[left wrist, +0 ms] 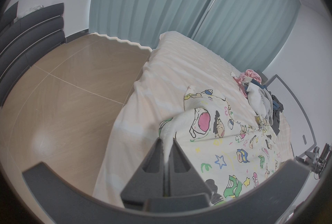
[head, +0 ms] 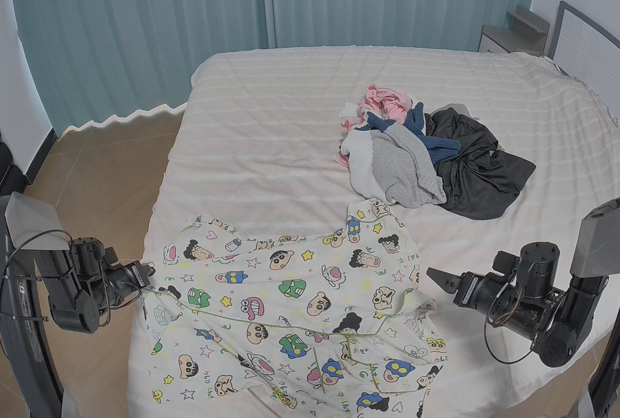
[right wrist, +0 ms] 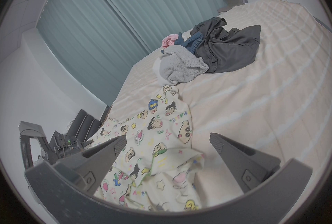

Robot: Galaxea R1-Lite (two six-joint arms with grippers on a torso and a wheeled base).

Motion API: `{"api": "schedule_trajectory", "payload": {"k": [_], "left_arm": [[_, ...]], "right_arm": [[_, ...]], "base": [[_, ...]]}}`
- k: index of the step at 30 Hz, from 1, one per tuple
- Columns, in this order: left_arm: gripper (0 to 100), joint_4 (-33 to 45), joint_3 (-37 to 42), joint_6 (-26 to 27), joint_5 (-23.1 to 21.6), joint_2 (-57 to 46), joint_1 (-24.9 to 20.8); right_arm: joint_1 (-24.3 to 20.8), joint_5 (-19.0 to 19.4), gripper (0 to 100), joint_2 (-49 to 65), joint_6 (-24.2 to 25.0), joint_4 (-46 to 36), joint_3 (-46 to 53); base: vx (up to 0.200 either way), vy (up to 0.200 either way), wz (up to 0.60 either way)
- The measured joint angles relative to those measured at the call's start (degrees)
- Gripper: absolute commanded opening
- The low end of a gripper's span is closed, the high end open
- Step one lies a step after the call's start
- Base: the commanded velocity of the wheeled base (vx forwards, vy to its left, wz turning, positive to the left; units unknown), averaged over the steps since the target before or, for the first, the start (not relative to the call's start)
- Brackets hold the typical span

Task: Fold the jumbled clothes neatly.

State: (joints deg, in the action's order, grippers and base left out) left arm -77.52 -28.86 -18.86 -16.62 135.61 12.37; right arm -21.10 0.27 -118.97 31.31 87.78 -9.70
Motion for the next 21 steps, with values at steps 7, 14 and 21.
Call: {"api": "schedule_trajectory", "payload": {"k": [7,14,21], "left_arm": [[0,0.0,-0.4,0.0,0.0,0.0,1.2],[0,-0.2,-0.5,0.0,0.0,0.0,1.5],[0,-0.4,-0.3,-0.1,0.2,0.0,1.7]], "right_arm": [[2.2,0.5,100,-5.1,0.1,-4.0,-8.6],[2.8,2.0,100,-8.5,0.2,-15.6,-21.2],[2.8,3.0,100,-12.9,0.0,-25.0,-35.7]], "base": [[0.000,0.000,0.00],[0.000,0.000,0.00],[0.000,0.000,0.00]]}}
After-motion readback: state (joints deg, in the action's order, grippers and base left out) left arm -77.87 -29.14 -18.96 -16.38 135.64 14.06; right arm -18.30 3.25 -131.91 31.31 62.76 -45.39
